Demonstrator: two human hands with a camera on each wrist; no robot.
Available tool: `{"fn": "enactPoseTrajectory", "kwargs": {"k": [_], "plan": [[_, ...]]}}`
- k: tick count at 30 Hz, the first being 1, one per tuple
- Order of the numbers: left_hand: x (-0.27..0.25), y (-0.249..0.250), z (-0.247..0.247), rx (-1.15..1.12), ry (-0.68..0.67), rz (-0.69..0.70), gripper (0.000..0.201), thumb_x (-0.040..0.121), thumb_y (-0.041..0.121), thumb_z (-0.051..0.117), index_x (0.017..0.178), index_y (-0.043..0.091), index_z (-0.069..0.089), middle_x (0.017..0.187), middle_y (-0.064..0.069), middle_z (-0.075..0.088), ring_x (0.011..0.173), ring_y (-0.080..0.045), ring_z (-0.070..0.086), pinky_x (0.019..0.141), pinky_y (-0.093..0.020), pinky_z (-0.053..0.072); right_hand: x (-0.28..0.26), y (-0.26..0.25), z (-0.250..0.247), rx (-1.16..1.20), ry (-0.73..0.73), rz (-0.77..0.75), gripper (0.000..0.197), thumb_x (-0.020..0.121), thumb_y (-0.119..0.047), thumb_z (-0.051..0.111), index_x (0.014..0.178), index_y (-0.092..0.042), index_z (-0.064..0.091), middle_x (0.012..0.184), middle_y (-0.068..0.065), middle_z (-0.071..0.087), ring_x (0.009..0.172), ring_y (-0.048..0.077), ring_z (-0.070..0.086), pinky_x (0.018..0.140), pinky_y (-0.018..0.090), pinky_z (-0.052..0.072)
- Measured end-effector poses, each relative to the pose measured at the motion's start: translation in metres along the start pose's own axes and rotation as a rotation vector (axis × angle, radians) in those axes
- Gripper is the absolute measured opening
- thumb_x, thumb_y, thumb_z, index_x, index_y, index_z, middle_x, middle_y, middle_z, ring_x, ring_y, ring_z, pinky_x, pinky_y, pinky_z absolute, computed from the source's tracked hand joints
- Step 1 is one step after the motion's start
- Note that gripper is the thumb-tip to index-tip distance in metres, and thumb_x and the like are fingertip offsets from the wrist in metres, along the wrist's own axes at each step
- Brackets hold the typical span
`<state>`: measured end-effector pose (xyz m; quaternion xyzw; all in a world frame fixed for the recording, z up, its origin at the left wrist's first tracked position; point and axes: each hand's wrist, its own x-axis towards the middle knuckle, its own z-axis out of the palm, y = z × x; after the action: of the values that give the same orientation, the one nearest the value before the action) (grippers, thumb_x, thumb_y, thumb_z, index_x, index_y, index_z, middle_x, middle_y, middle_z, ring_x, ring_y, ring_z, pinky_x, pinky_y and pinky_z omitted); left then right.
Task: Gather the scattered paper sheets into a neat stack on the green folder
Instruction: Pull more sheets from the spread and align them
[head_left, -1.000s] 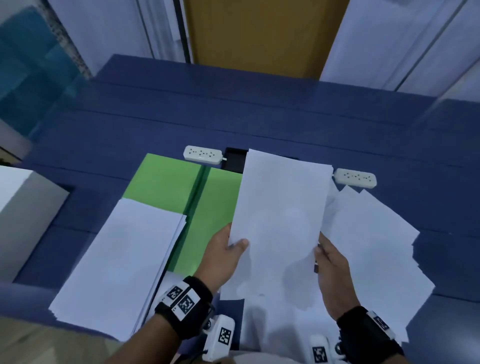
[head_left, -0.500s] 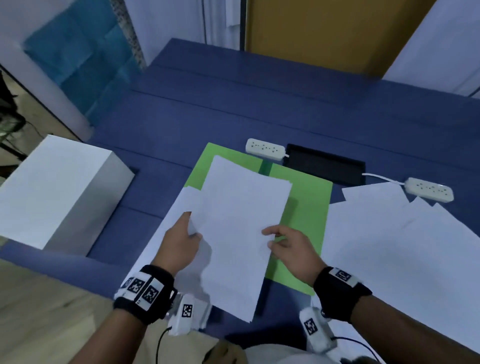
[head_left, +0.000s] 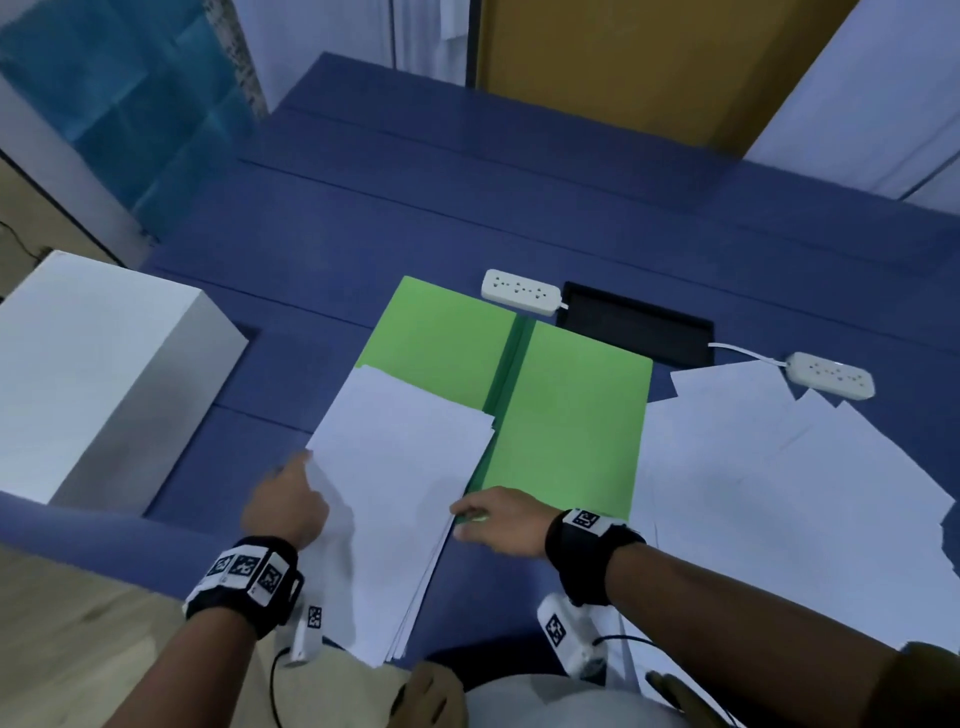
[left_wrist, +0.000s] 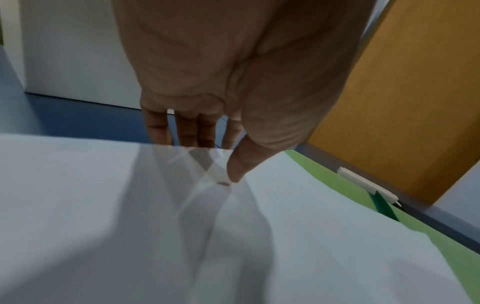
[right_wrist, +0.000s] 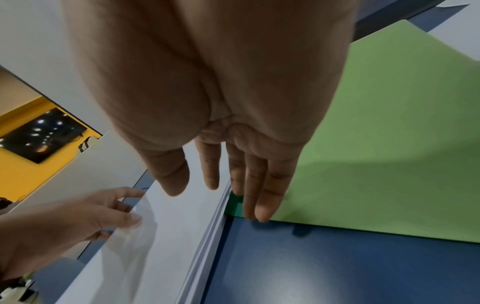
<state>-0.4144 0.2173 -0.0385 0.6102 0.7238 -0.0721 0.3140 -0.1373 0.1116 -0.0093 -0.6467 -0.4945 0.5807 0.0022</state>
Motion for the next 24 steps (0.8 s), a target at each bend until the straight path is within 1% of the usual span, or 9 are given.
{"fn": "enactPoseTrajectory", "kwargs": {"k": [2,5,9,12,15,17,20,22,24], "plan": [[-0.002,0.002,0.004,0.085,0.051,-0.024,0.061,0.091,0.021,0.061,0.149,0.022,0.040,0.145,-0.018,0.043,0.132,-0.043,0.043,0.109,-0.054,0.037,-0.003,0.001,-0.004,0.002,0.034,-0.007,0.055,0.101,-0.041,0.064,0.153,-0.026,0.052,0.157,-0.004,0.051,0.144,0.016,0.048,0.119,0.032,0.037],[-0.007,0.011,0.009,0.116,0.107,-0.013,0.066,0.090,0.034,0.069,0.147,0.018,0.041,0.145,-0.020,0.039,0.133,-0.043,0.037,0.110,-0.057,0.032,-0.009,0.002,-0.011,0.008,0.087,-0.025,0.057,0.102,-0.042,0.064,0.155,-0.028,0.049,0.161,-0.004,0.047,0.147,0.015,0.045,0.119,0.030,0.035],[-0.023,0.039,0.021,0.055,0.129,0.135,0.072,0.090,0.041,0.073,0.151,0.023,0.042,0.149,-0.014,0.039,0.137,-0.040,0.035,0.111,-0.058,0.029,-0.020,0.008,-0.018,0.039,0.138,-0.039,0.055,0.102,-0.043,0.063,0.154,-0.028,0.050,0.161,-0.001,0.048,0.146,0.017,0.046,0.118,0.031,0.036],[-0.041,0.067,0.035,0.046,0.087,0.241,0.068,0.092,0.045,0.070,0.151,0.026,0.044,0.150,-0.011,0.040,0.138,-0.036,0.036,0.112,-0.056,0.030,-0.032,0.019,-0.024,0.096,0.169,-0.042,0.053,0.102,-0.042,0.064,0.152,-0.029,0.051,0.159,0.001,0.050,0.145,0.015,0.049,0.117,0.031,0.037],[-0.058,0.097,0.050,0.049,0.044,0.344,0.064,0.093,0.048,0.067,0.150,0.028,0.046,0.148,-0.009,0.043,0.136,-0.034,0.041,0.109,-0.054,0.034,-0.049,0.040,-0.037,0.137,0.250,-0.043,0.050,0.101,-0.039,0.065,0.149,-0.027,0.056,0.153,0.000,0.056,0.139,0.013,0.053,0.114,0.028,0.039],[-0.072,0.118,0.062,0.054,0.001,0.409,0.063,0.092,0.047,0.067,0.149,0.028,0.047,0.145,-0.008,0.045,0.134,-0.034,0.044,0.108,-0.053,0.037,-0.063,0.062,-0.047,0.217,0.304,-0.029,0.046,0.100,-0.040,0.066,0.145,-0.029,0.060,0.143,-0.004,0.062,0.131,0.012,0.058,0.113,0.032,0.044],[-0.093,0.149,0.084,0.050,-0.081,0.518,0.061,0.092,0.047,0.068,0.147,0.028,0.048,0.139,-0.005,0.049,0.125,-0.031,0.053,0.106,-0.050,0.042,-0.091,0.106,-0.059,0.392,0.403,-0.007,0.036,0.100,-0.038,0.067,0.135,-0.030,0.066,0.120,-0.012,0.066,0.115,0.011,0.065,0.105,0.038,0.054],[-0.108,0.169,0.102,0.032,-0.158,0.605,0.060,0.093,0.043,0.069,0.147,0.027,0.048,0.137,-0.004,0.050,0.115,-0.027,0.059,0.105,-0.046,0.047,-0.113,0.139,-0.064,0.507,0.474,0.017,0.031,0.101,-0.031,0.066,0.131,-0.025,0.067,0.113,-0.005,0.069,0.107,0.015,0.068,0.098,0.038,0.056],[-0.126,0.189,0.122,0.038,-0.253,0.693,0.058,0.095,0.038,0.069,0.148,0.024,0.048,0.135,-0.001,0.051,0.114,-0.022,0.060,0.104,-0.038,0.048,-0.139,0.176,-0.066,0.614,0.531,0.052,0.026,0.102,-0.026,0.065,0.128,-0.022,0.068,0.113,0.004,0.071,0.106,0.020,0.069,0.093,0.036,0.056]]}}
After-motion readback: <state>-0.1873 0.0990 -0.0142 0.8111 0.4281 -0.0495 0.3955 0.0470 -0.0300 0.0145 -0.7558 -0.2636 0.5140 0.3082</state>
